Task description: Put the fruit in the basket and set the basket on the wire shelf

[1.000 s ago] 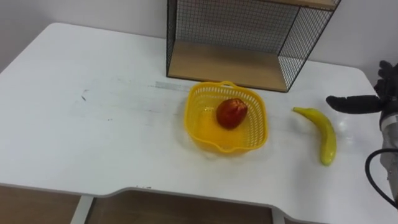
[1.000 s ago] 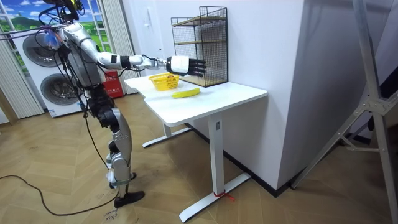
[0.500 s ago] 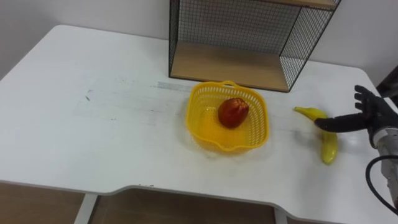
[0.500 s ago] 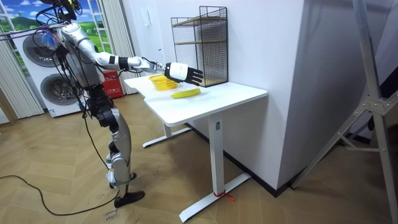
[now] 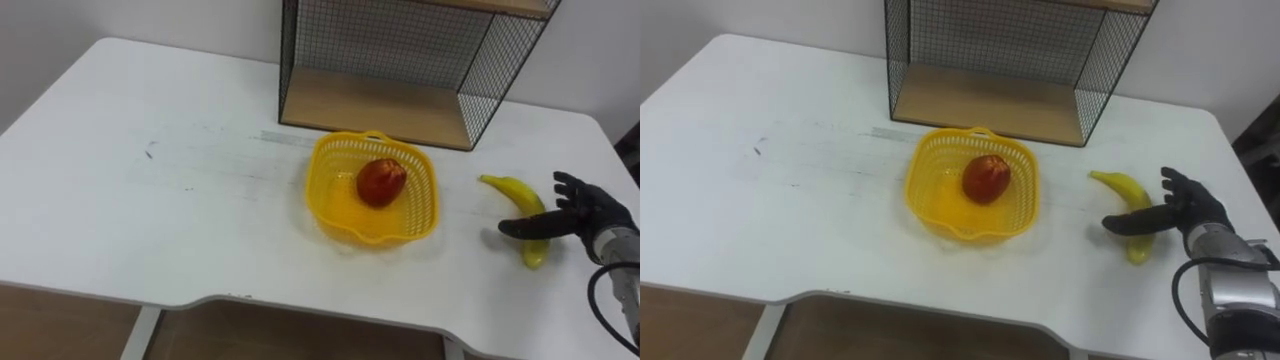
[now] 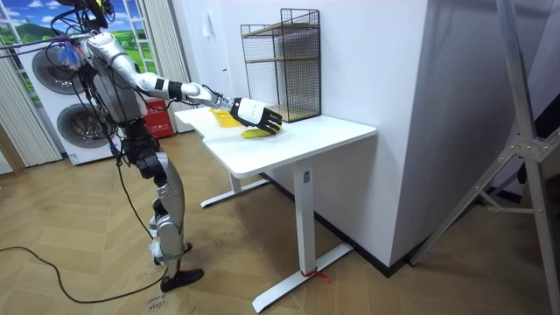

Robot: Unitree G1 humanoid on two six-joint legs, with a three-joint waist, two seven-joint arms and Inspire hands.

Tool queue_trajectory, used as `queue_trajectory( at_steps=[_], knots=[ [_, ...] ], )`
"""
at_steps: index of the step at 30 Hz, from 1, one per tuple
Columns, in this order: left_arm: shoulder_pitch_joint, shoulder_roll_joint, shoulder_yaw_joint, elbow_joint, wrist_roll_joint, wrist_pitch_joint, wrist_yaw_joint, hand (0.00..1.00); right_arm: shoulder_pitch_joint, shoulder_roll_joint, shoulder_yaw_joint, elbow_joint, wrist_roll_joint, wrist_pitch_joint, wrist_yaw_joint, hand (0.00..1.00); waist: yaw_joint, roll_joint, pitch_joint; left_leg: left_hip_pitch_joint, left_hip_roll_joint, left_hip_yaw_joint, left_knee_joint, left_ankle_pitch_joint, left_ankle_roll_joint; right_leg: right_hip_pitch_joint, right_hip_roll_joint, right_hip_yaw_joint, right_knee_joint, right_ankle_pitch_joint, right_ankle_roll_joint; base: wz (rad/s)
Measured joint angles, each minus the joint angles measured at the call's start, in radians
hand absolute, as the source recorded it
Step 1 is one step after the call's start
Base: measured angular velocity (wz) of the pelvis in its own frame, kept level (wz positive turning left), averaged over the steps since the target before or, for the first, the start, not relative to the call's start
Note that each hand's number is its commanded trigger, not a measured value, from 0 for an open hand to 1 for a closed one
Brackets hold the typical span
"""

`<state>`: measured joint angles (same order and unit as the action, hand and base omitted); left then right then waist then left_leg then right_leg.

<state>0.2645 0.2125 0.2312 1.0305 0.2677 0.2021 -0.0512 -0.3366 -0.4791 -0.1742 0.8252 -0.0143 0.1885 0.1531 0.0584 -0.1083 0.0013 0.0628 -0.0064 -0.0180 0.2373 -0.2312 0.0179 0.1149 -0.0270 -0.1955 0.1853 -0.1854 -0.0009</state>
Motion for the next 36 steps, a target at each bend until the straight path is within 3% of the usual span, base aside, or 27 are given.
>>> queue_trajectory(
  at_steps=[9, 16, 26, 36],
  knots=[
    [0.002, 0.001, 0.0, -0.003, 0.001, 0.001, 0.0, 0.0, 0.0, 0.0, 0.006, 0.002, -0.074, 0.021, 0.035, 0.0, 0.003, -0.007, 0.0009, -0.002, 0.0, 0.0, 0.0, 0.0, 0.0, -0.002, 0.0, -0.002, 0.0, 0.0, 0.0, 0.0],
    [0.002, 0.006, -0.002, -0.008, 0.001, 0.002, -0.001, 0.0, 0.0, 0.0, 0.006, 0.039, -0.142, 0.021, 0.046, 0.0, 0.023, -0.015, -0.008, -0.003, -0.001, -0.013, 0.007, 0.0, 0.0, -0.002, 0.0, -0.003, 0.001, 0.0, 0.0, 0.02],
    [0.003, 0.008, -0.021, 0.042, 0.008, 0.01, -0.001, 0.0, -0.005, 0.0, 0.017, 0.105, -0.163, 0.009, 0.001, 0.0, 0.035, -0.008, -0.0011, -0.003, -0.008, -0.048, 0.021, 0.001, -0.002, 0.022, -0.004, -0.033, -0.001, 0.0, 0.0, 0.1],
    [-0.007, 0.009, -0.062, 0.051, -0.002, 0.011, -0.001, 0.0, -0.006, -0.006, 0.046, 0.138, -0.2, 0.002, -0.042, 0.0, 0.056, -0.01, 0.0028, 0.003, -0.01, -0.049, 0.022, 0.002, -0.002, 0.04, -0.004, -0.048, -0.017, 0.0, 0.0, 0.03]
  ],
)
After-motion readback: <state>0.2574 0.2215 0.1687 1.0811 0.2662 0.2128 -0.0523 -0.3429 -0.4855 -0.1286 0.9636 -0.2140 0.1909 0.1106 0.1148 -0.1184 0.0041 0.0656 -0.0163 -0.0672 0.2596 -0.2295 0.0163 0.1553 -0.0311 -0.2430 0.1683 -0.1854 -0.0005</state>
